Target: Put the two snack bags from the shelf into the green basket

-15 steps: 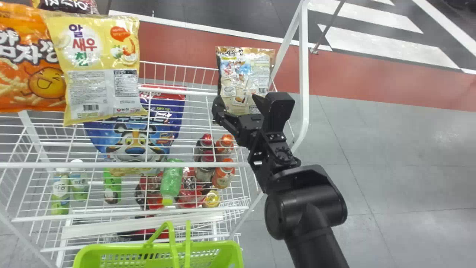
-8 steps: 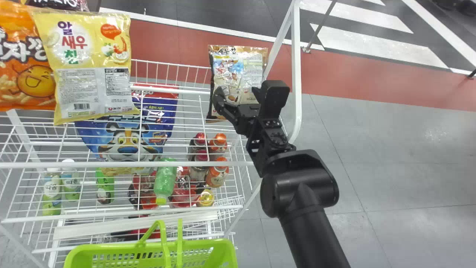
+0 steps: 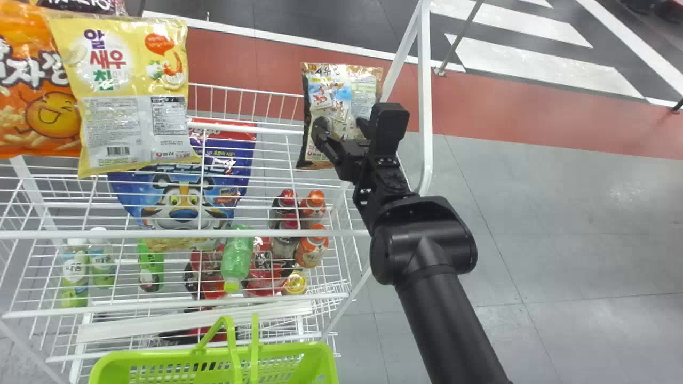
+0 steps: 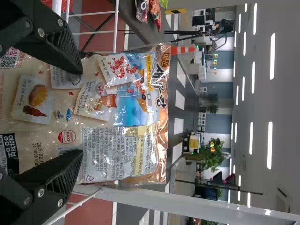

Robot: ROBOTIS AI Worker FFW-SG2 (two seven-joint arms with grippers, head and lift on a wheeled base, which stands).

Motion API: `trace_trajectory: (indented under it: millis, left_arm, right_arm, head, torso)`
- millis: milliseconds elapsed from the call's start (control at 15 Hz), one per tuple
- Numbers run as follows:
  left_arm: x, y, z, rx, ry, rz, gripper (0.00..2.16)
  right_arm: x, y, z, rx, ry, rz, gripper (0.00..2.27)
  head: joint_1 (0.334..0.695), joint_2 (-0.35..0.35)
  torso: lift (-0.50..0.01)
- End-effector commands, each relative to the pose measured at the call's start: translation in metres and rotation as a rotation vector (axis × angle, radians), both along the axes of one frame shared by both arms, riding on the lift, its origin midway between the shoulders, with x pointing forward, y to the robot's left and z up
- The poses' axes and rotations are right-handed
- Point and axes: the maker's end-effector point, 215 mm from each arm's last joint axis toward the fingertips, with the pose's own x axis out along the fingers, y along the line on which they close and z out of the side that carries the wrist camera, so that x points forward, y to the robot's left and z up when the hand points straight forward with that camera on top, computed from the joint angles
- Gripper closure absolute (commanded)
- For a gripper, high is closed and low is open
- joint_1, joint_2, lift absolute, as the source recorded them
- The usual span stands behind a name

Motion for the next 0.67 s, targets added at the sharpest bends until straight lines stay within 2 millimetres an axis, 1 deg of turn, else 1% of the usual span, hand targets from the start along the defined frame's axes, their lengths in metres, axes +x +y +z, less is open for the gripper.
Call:
trace_trajectory:
  millis: [0, 67, 133, 267, 400, 533, 600]
  left_arm:
    - [0.001, 0.001, -0.001, -0.001, 0.002, 0.002, 1.71]
    - [0.001, 0.002, -0.001, -0.002, 0.004, 0.005, 1.71]
    - [0.002, 0.003, -0.001, -0.002, 0.005, 0.007, 1.71]
    - [0.002, 0.003, 0.000, -0.006, 0.003, 0.009, 1.72]
    - [0.003, 0.002, 0.001, -0.008, 0.002, 0.012, 1.71]
    - [0.003, 0.002, 0.001, -0.009, 0.003, 0.012, 1.71]
    - [0.004, 0.001, 0.002, -0.010, 0.001, 0.014, 1.71]
  right_arm:
    - [-0.003, 0.001, -0.007, 0.000, 0.016, 0.002, 2.04]
    - [-0.005, 0.002, -0.011, -0.002, 0.022, 0.004, 2.13]
    - [-0.008, 0.004, -0.013, 0.000, 0.023, 0.005, 2.18]
    - [-0.014, 0.005, -0.011, 0.006, 0.015, 0.006, 2.22]
    - [-0.018, 0.007, 0.000, 0.016, -0.008, 0.007, 2.22]
    - [-0.027, 0.013, 0.013, 0.027, -0.029, 0.016, 2.22]
    - [-0.032, 0.019, 0.025, 0.037, -0.052, 0.029, 2.22]
  head:
    - [0.695, -0.350]
    - [0.695, -0.350]
    - [0.695, -0.350]
    - [0.695, -0.350]
    - [0.695, -0.350]
    - [0.695, -0.350]
    - [0.695, -0.350]
  torso:
    - [-0.011]
    - [-0.011]
    - [-0.011]
    - [-0.011]
    - [-0.011]
    - [-0.011]
    - [-0.011]
